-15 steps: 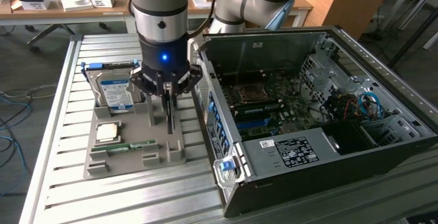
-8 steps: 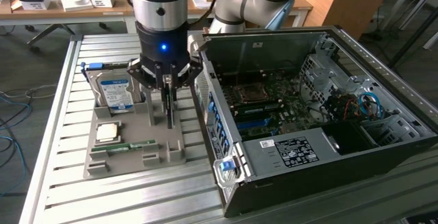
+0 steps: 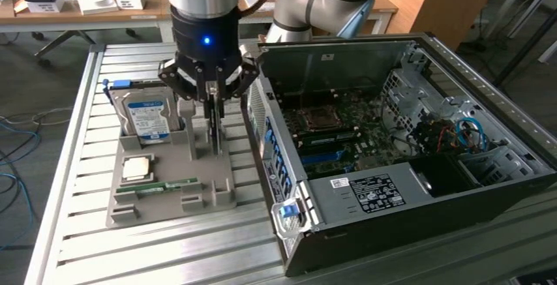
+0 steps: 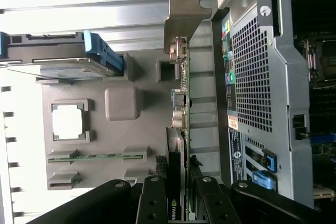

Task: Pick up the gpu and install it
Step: 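Pick up the gpu and move the gpu toward the slot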

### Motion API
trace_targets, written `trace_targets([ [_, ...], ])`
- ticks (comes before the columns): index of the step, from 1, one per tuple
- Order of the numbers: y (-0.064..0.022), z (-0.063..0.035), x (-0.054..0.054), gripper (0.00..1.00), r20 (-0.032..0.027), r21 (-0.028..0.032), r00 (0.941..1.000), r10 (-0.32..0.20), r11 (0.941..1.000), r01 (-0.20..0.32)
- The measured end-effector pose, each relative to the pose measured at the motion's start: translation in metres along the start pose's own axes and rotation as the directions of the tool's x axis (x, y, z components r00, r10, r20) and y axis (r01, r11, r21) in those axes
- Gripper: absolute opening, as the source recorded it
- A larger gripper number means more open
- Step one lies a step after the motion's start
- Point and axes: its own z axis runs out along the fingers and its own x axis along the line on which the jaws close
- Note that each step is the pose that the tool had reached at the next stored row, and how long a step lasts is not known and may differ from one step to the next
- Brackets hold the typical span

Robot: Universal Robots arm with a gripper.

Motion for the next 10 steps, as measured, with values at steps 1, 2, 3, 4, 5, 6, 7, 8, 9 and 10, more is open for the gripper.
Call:
trace_targets([
  [1, 0.0002, -0.0038, 0.000, 0.27, 0.0000, 0.0000, 1.0000, 0.000, 1.0000, 0.000],
  [2, 0.0004, -0.0077, 0.000, 0.27, 0.0000, 0.0000, 1.0000, 0.000, 1.0000, 0.000],
  [3, 0.0006, -0.0115, 0.000, 0.27, 0.0001, -0.0001, 1.0000, 0.000, 1.0000, 0.000],
  [4, 0.0008, -0.0153, 0.000, 0.27, 0.0001, 0.0000, 1.0000, 0.000, 1.0000, 0.000],
  [5, 0.0010, -0.0195, 0.000, 0.27, 0.0000, 0.0000, 1.0000, 0.000, 1.0000, 0.000],
  [6, 0.0012, -0.0235, 0.000, 0.27, 0.0001, -0.0001, 1.0000, 0.000, 1.0000, 0.000],
  [7, 0.0014, -0.0277, 0.000, 0.27, 0.0001, 0.0000, 1.0000, 0.000, 1.0000, 0.000],
  [8, 0.0016, -0.0319, 0.000, 0.27, 0.0001, 0.0000, 1.0000, 0.000, 1.0000, 0.000],
  [9, 0.0018, -0.0363, 0.000, 0.27, 0.0000, 0.0001, 1.0000, 0.000, 1.0000, 0.000],
  [10, 0.0021, -0.0408, 0.000, 0.27, 0.0001, 0.0000, 1.0000, 0.000, 1.0000, 0.000],
])
